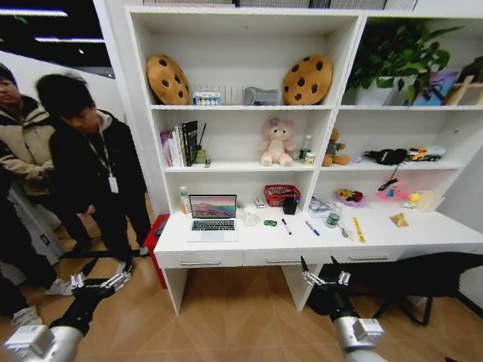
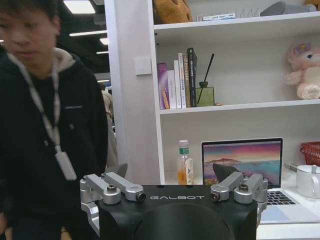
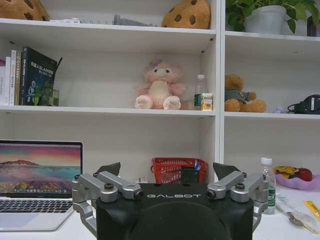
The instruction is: Organize the objects on the table.
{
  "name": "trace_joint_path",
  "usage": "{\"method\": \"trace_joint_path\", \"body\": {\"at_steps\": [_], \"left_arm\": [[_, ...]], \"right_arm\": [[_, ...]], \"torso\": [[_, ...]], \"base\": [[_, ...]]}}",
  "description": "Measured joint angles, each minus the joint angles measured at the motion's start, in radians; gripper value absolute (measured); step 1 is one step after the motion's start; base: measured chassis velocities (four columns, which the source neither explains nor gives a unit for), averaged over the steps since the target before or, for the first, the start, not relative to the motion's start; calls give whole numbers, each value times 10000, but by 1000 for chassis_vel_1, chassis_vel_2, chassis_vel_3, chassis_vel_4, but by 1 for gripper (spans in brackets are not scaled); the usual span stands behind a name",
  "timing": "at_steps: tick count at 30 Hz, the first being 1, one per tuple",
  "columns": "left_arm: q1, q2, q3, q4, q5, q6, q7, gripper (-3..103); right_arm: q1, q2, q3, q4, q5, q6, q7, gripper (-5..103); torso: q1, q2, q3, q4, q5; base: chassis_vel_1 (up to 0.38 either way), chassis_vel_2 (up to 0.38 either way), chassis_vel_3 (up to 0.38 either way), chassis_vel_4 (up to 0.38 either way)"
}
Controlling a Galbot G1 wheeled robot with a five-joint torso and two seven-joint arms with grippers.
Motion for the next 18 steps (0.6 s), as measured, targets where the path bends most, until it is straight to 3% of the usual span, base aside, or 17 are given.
{"method": "trace_joint_path", "body": {"at_steps": [9, 18], "left_arm": [[85, -62, 57, -73, 29, -1, -4, 97], [119, -121, 199, -77, 187, -1, 1, 97]], "right_arm": [[-10, 37, -34, 74, 23, 11, 1, 100], [-11, -12, -45, 94, 37, 62, 16, 100]], "torso": [[-3, 2, -1, 0, 0], [0, 0, 0, 1, 0]], "base": [[-80, 97, 81, -94], [-202, 187, 198, -193]]}}
